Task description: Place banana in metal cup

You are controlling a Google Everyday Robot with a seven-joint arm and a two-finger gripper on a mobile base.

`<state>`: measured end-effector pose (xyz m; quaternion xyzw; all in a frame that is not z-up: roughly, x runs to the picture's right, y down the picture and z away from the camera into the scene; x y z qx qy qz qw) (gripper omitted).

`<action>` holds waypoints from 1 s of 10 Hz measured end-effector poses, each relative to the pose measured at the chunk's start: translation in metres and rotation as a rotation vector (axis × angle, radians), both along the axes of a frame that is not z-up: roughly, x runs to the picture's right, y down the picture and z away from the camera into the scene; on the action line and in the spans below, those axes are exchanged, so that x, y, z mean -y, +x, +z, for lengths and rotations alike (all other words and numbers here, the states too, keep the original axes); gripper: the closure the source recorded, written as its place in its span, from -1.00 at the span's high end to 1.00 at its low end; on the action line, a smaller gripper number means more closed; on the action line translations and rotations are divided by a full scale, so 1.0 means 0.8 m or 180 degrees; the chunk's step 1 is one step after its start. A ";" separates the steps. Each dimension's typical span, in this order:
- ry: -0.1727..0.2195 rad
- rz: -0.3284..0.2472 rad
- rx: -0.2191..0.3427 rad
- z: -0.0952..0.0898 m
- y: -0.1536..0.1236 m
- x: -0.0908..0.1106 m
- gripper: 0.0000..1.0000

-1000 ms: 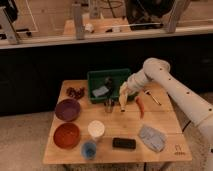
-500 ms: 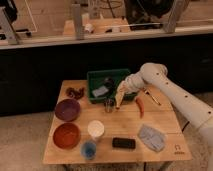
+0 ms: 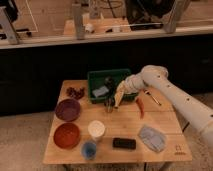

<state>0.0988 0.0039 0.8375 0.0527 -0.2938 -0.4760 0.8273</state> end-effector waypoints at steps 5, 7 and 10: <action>0.0148 0.0047 0.0147 0.027 -0.030 0.027 -1.00; 0.0180 0.0023 0.0187 0.037 -0.036 0.026 -1.00; 0.0306 -0.0058 0.0316 0.045 -0.045 0.020 -1.00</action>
